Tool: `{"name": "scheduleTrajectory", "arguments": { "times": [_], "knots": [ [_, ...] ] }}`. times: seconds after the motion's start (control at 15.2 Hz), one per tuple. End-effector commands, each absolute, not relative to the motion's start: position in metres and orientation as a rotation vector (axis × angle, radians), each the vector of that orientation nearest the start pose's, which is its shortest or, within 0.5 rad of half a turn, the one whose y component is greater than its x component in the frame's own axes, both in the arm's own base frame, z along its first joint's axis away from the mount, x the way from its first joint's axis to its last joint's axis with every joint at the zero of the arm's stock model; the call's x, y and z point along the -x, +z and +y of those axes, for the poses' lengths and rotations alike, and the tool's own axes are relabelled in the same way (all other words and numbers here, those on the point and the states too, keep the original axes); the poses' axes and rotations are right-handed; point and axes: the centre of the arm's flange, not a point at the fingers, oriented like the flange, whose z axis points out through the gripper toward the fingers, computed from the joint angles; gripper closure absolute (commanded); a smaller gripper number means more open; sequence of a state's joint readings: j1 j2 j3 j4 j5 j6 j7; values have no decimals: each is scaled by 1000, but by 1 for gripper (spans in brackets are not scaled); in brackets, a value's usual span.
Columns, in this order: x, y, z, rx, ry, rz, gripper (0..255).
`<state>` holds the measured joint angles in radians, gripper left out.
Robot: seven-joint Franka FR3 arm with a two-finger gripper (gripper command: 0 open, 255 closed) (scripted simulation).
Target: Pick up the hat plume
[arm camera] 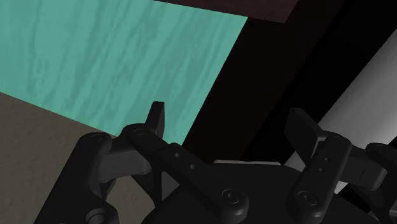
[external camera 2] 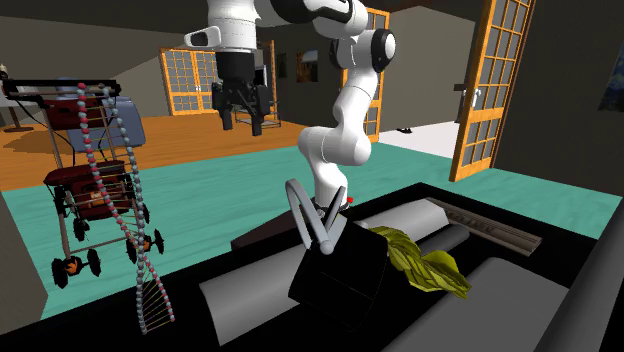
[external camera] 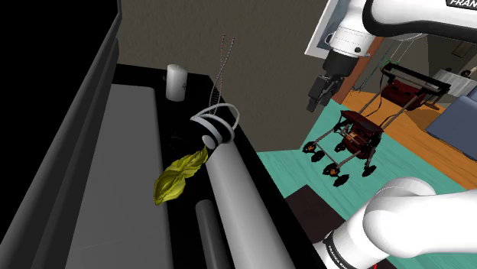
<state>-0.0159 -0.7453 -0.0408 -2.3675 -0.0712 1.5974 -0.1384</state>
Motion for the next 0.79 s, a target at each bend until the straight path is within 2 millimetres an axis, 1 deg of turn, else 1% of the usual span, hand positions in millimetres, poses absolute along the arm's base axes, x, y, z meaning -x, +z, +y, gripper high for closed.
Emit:
{"name": "scheduleTrajectory", "arguments": {
  "times": [0.0,0.4,0.73],
  "knots": [
    [-319,575,-29,3179,46,-152,0],
    [-304,564,51,3195,-13,50,0],
    [-299,554,118,3198,-63,220,0]
  ]
}}
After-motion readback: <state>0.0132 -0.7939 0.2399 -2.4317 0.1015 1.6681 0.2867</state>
